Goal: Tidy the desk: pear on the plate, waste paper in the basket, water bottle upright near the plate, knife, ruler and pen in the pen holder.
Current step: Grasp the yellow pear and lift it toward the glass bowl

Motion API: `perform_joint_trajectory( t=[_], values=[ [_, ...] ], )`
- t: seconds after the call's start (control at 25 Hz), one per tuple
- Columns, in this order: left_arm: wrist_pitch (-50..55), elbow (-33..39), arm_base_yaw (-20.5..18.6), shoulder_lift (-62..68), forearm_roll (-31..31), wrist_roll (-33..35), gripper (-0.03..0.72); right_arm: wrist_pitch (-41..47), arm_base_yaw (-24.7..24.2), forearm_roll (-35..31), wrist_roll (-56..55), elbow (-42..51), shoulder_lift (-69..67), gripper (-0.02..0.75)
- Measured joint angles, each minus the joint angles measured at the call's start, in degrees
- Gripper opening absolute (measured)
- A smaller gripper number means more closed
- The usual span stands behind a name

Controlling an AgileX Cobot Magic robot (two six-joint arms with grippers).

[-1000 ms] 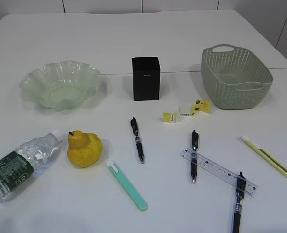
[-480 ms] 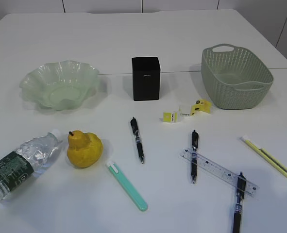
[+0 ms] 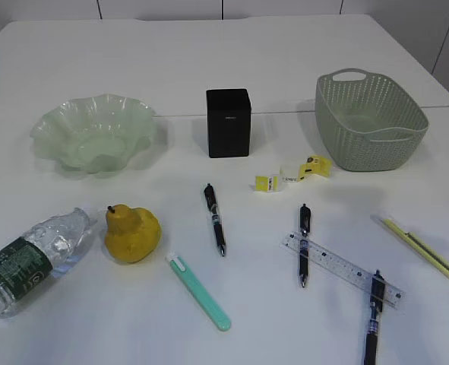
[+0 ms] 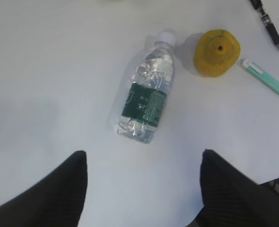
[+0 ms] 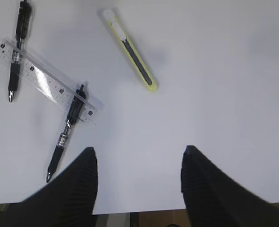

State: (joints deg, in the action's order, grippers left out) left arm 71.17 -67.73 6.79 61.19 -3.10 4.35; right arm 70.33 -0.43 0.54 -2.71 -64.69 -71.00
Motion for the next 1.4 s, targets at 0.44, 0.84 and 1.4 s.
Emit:
perform_joint_trajectory(
  t=[0.44,0.84,1.4],
  values=[
    [0.0,-13.8,9.8,19.2,-0.2,1.3,0.527,0.0,0.0,-1.9,-0.2,-5.7,-12.9,0.447],
    [-0.2,-23.3,14.7,37.5,-1.7,1.3,0.527,0.0,0.0,-3.3,-0.2,-5.7,-14.4,0.446],
    [-0.6,-23.9,15.0,48.0,-6.9,1.3,0.527,0.0,0.0,-4.8,-0.2,-5.7,-14.4,0.446]
  ],
)
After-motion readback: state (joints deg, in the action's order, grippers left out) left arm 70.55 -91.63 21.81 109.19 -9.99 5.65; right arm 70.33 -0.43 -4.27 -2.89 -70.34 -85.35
